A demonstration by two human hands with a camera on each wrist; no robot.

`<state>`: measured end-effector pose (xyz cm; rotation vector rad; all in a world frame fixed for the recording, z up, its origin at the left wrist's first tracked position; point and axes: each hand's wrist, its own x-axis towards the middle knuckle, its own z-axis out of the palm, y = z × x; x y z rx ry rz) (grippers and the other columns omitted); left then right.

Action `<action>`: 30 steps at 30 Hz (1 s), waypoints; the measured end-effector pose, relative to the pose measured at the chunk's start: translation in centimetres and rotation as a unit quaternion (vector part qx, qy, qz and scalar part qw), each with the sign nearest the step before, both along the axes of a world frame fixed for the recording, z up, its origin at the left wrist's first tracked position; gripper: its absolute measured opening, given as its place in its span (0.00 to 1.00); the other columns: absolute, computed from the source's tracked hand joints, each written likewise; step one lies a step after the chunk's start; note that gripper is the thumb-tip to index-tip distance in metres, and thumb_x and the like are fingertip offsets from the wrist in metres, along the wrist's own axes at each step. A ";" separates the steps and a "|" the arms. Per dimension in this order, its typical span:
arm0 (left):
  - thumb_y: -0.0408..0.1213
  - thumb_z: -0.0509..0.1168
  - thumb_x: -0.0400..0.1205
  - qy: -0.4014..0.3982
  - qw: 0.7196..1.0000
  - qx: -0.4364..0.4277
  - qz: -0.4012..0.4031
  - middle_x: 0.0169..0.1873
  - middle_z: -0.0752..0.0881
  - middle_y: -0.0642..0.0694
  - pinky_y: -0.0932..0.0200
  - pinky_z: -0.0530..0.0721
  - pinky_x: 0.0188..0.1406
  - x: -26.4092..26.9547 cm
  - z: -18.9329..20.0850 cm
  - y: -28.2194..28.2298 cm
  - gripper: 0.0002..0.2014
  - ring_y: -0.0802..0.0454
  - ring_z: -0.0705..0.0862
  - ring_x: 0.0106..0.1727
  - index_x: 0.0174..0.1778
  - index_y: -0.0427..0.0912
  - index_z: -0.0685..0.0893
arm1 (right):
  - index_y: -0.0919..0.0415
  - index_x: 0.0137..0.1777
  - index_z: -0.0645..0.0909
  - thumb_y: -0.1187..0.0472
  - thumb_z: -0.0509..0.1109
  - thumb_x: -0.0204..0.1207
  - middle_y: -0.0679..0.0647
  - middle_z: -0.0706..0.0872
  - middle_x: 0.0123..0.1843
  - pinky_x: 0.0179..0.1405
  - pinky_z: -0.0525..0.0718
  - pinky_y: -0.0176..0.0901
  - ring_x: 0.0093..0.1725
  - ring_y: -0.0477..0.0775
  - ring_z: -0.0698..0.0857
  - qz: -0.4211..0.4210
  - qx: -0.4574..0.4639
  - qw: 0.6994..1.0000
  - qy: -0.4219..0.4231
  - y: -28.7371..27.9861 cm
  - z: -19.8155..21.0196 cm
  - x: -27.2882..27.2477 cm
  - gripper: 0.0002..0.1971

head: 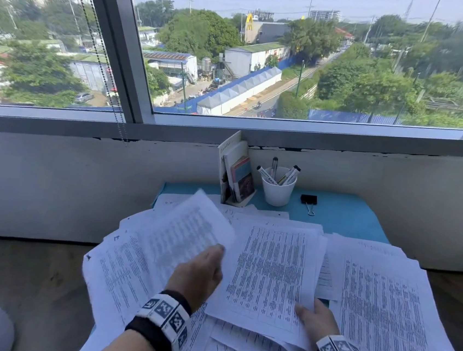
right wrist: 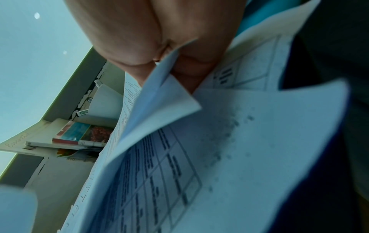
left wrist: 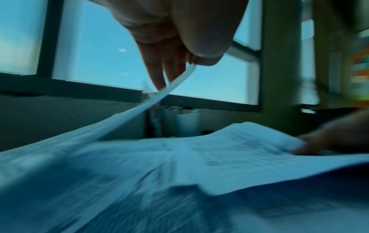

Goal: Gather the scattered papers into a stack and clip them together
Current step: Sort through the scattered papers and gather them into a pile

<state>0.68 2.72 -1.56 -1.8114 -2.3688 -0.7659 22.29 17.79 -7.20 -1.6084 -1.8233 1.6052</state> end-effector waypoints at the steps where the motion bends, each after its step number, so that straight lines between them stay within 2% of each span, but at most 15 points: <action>1: 0.38 0.54 0.78 0.018 0.998 -0.011 -0.051 0.43 0.88 0.48 0.59 0.85 0.20 1.2 0.0 0.7 0.11 0.51 0.86 0.27 0.54 0.46 0.73 | 0.63 0.62 0.80 0.63 0.65 0.79 0.60 0.87 0.56 0.61 0.81 0.55 0.54 0.61 0.85 -0.005 -0.006 1.000 0.003 0.0 0.0 0.0 0.13; 4: 0.31 0.54 0.79 0.057 0.978 -0.082 -0.182 0.45 0.86 0.44 0.56 0.85 0.24 5.1 -1.0 1.8 0.09 0.46 0.85 0.33 0.53 0.41 0.75 | 0.59 0.54 0.82 0.67 0.65 0.78 0.61 0.87 0.54 0.60 0.80 0.53 0.53 0.60 0.84 -0.023 -0.018 0.999 0.020 -0.1 0.6 0.1 0.08; 6: 0.30 0.51 0.83 0.041 0.968 -0.169 -0.182 0.47 0.81 0.39 0.53 0.74 0.26 6.7 -1.4 1.8 0.08 0.39 0.81 0.38 0.53 0.36 0.74 | 0.57 0.51 0.82 0.68 0.62 0.79 0.60 0.85 0.56 0.60 0.77 0.50 0.54 0.60 0.81 -0.047 -0.040 0.998 0.018 0.0 1.0 0.1 0.09; 8: 0.33 0.49 0.85 0.015 0.960 -0.230 -0.156 0.49 0.79 0.36 0.52 0.69 0.31 7.4 -1.6 1.6 0.08 0.36 0.79 0.41 0.52 0.36 0.72 | 0.58 0.58 0.81 0.64 0.59 0.82 0.61 0.83 0.64 0.67 0.75 0.53 0.60 0.63 0.80 -0.052 -0.052 0.997 0.021 -0.2 1.3 -0.1 0.11; 10: 0.35 0.49 0.86 0.013 0.953 -0.265 -0.145 0.49 0.79 0.35 0.50 0.70 0.36 7.6 -2.0 1.5 0.08 0.34 0.80 0.43 0.53 0.37 0.71 | 0.63 0.68 0.77 0.48 0.59 0.82 0.63 0.79 0.70 0.73 0.71 0.52 0.68 0.63 0.78 -0.067 -0.041 0.997 0.017 0.7 -0.6 -0.3 0.23; 12: 0.35 0.49 0.86 0.010 0.948 -0.287 -0.140 0.50 0.79 0.35 0.51 0.68 0.37 7.9 -2.4 1.5 0.08 0.34 0.81 0.44 0.53 0.37 0.70 | 0.60 0.73 0.73 0.26 0.58 0.69 0.59 0.79 0.70 0.75 0.69 0.58 0.69 0.64 0.77 -0.086 -0.078 0.992 0.056 0.6 -0.8 -0.3 0.43; 13: 0.36 0.49 0.86 0.008 0.947 -0.292 -0.137 0.50 0.80 0.35 0.51 0.68 0.37 8.1 -2.5 1.5 0.08 0.34 0.81 0.45 0.53 0.37 0.70 | 0.58 0.72 0.74 0.24 0.57 0.68 0.55 0.80 0.67 0.75 0.69 0.59 0.68 0.63 0.78 -0.102 -0.082 0.989 0.074 0.7 -1.0 -0.2 0.43; 15: 0.36 0.49 0.86 0.005 0.948 -0.289 -0.134 0.51 0.79 0.35 0.52 0.68 0.39 8.4 -2.4 1.5 0.08 0.35 0.80 0.47 0.54 0.37 0.70 | 0.58 0.68 0.75 0.39 0.60 0.78 0.53 0.80 0.63 0.72 0.70 0.54 0.66 0.60 0.78 -0.085 -0.055 0.991 0.088 -0.1 0.3 -0.4 0.27; 19: 0.37 0.50 0.85 -0.012 0.955 -0.246 -0.168 0.52 0.80 0.36 0.51 0.69 0.40 8.5 -2.6 1.1 0.10 0.37 0.79 0.48 0.54 0.37 0.73 | 0.66 0.66 0.78 0.62 0.73 0.74 0.63 0.86 0.61 0.61 0.80 0.56 0.55 0.63 0.84 -0.043 -0.008 0.998 0.054 -0.2 0.0 -0.1 0.21; 21: 0.43 0.49 0.83 -0.031 0.966 -0.199 -0.163 0.54 0.83 0.41 0.52 0.75 0.46 7.8 -2.9 0.3 0.15 0.40 0.80 0.51 0.57 0.41 0.76 | 0.64 0.66 0.77 0.64 0.72 0.74 0.62 0.86 0.60 0.58 0.82 0.54 0.53 0.62 0.84 -0.022 0.004 0.999 0.022 -0.4 0.1 0.0 0.20; 23: 0.46 0.52 0.80 -0.020 0.980 -0.156 -0.123 0.54 0.85 0.52 0.59 0.79 0.52 6.2 -3.7 -0.9 0.15 0.50 0.83 0.51 0.57 0.48 0.77 | 0.63 0.68 0.77 0.64 0.71 0.75 0.61 0.86 0.61 0.59 0.81 0.52 0.52 0.59 0.83 -0.018 0.023 0.999 0.019 -0.3 -0.2 0.1 0.21; 25: 0.48 0.57 0.76 -0.036 0.989 -0.131 -0.055 0.50 0.85 0.59 0.65 0.84 0.49 4.3 -4.2 -2.3 0.13 0.59 0.84 0.47 0.56 0.55 0.75 | 0.63 0.69 0.77 0.65 0.69 0.76 0.61 0.85 0.62 0.62 0.79 0.52 0.52 0.57 0.81 -0.016 0.032 0.999 0.018 -0.2 -0.4 0.0 0.20; 27: 0.48 0.57 0.77 -0.046 0.991 -0.119 0.036 0.58 0.83 0.53 0.58 0.83 0.57 2.7 -4.9 -3.2 0.17 0.55 0.83 0.58 0.62 0.55 0.72 | 0.65 0.70 0.76 0.67 0.67 0.77 0.61 0.84 0.64 0.64 0.78 0.53 0.53 0.57 0.81 -0.025 0.014 0.999 0.029 -0.1 -0.6 0.0 0.20; 29: 0.47 0.55 0.82 -0.052 0.971 -0.198 0.121 0.74 0.69 0.46 0.50 0.70 0.74 1.5 -5.2 -3.8 0.23 0.46 0.68 0.77 0.75 0.53 0.63 | 0.66 0.70 0.75 0.68 0.66 0.78 0.61 0.84 0.64 0.64 0.79 0.54 0.54 0.58 0.82 -0.036 0.002 0.998 0.043 -0.1 -0.1 -0.1 0.19; 30: 0.47 0.53 0.84 -0.046 0.963 -0.224 0.142 0.79 0.61 0.46 0.50 0.64 0.78 0.9 -5.3 -4.0 0.25 0.46 0.59 0.81 0.79 0.53 0.58 | 0.66 0.70 0.75 0.68 0.65 0.78 0.62 0.84 0.63 0.64 0.80 0.55 0.54 0.59 0.82 -0.043 0.001 0.998 0.051 0.1 0.1 -0.1 0.19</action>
